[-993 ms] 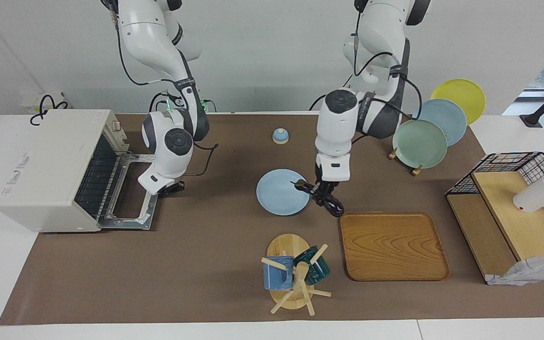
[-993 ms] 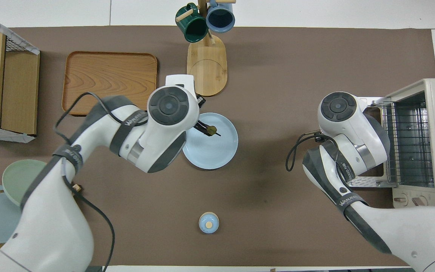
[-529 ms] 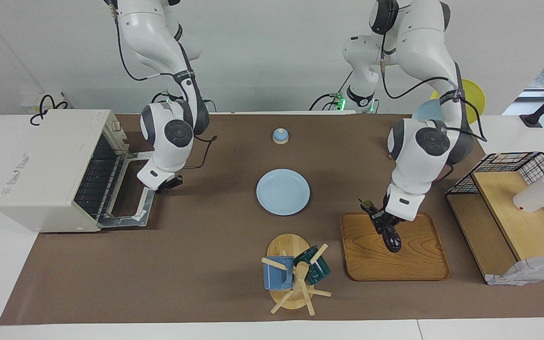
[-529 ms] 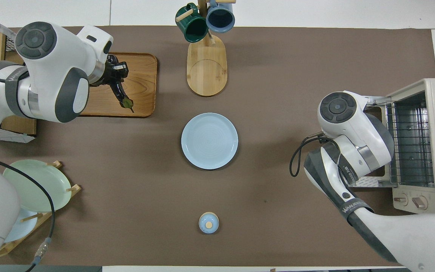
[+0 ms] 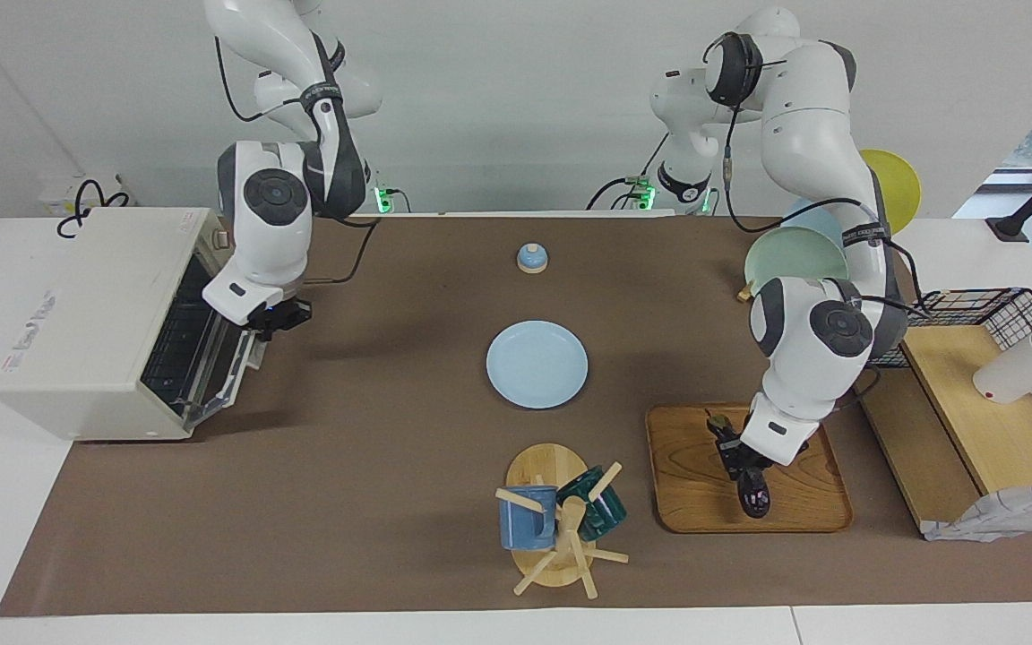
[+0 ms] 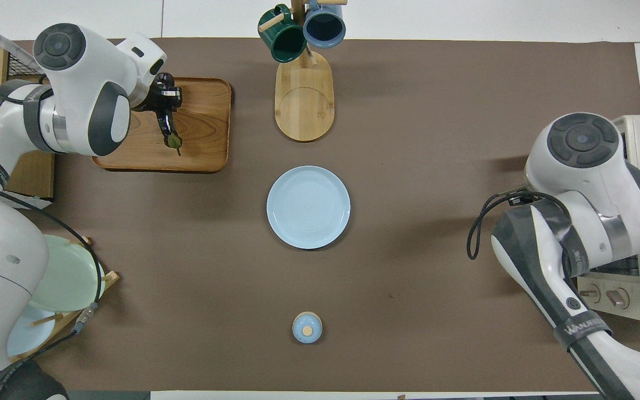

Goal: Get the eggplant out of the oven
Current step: 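Lower the eggplant onto the tray while the right gripper withdraws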

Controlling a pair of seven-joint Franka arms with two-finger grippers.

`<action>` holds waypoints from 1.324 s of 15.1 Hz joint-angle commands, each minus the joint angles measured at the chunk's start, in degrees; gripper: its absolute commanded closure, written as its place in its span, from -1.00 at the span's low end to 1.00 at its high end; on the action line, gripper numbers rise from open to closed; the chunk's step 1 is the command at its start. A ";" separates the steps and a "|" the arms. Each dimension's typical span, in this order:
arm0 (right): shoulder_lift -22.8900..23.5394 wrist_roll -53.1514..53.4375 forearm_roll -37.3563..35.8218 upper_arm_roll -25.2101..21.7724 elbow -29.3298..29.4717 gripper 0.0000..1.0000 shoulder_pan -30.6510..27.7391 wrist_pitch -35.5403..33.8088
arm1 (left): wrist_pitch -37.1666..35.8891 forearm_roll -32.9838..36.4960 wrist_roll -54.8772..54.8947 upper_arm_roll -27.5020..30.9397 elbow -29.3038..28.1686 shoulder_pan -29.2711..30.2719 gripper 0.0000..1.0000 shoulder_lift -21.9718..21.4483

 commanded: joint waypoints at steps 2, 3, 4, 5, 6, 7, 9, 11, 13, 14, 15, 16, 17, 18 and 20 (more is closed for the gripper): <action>-1.12 -4.85 4.30 -0.41 0.07 1.00 -4.47 -1.94 | 0.32 -0.22 2.80 0.02 -2.48 0.18 1.00 -1.08; -1.73 -5.90 4.92 -0.49 0.60 1.00 -4.83 -3.16 | 0.31 -0.22 2.80 0.10 -3.45 -0.08 1.00 -1.52; -2.08 -7.99 6.49 -0.49 1.99 1.00 -5.70 -5.35 | 0.05 -0.22 2.80 0.02 -3.89 -0.09 1.00 -1.70; -2.26 -9.84 8.68 -0.49 3.75 1.00 -6.23 -7.72 | -0.56 -0.31 2.72 0.02 -4.07 -0.26 1.00 -1.96; -2.26 -11.08 9.92 -0.49 5.94 1.00 -6.50 -10.18 | -0.74 -0.31 2.63 0.02 -4.07 -0.35 1.00 -2.14; -2.26 -11.27 10.02 -0.49 7.96 1.00 -6.50 -12.38 | -0.74 -0.31 2.72 0.02 -4.25 -0.35 1.00 -2.23; -2.26 -11.27 10.11 -0.23 10.70 1.00 -6.24 -15.21 | -0.74 -0.31 2.89 0.02 -4.60 -0.26 1.00 -2.49; -2.26 -10.57 13.77 -0.32 11.41 1.00 -6.33 -15.66 | -0.83 -0.31 2.89 0.02 -4.60 -0.26 1.00 -2.49; -2.61 -7.07 17.31 -0.41 9.67 1.00 -6.68 -12.08 | -1.35 -0.31 2.89 0.02 -4.60 -0.09 -0.99 -2.67; -3.05 -5.31 17.32 -0.41 7.83 1.00 -6.59 -10.05 | -1.96 -0.31 2.89 0.02 -4.43 0.09 -1.00 -2.93; -3.40 -4.33 17.58 -0.41 6.85 1.00 -6.42 -8.90 | -2.75 -0.31 2.98 0.02 -4.34 0.26 -1.00 -3.45; -3.41 -3.80 17.67 -0.41 6.15 1.00 -6.15 -8.28 | -3.98 -0.48 2.98 -0.07 -4.16 0.35 -1.00 -3.98; -3.32 -3.45 18.10 -0.32 6.14 1.00 -6.15 -8.71 | -5.30 -0.75 2.89 -0.07 -3.99 0.35 -1.00 -4.77; -3.23 -3.27 19.24 -0.23 7.01 1.00 -5.98 -9.84 | -6.18 -0.92 2.80 -0.07 -3.98 0.35 -1.00 -5.74; -2.88 -3.27 19.78 -0.06 10.08 0.97 -5.97 -12.83 | -8.73 -0.92 2.72 0.02 -3.98 1.05 -1.00 -8.19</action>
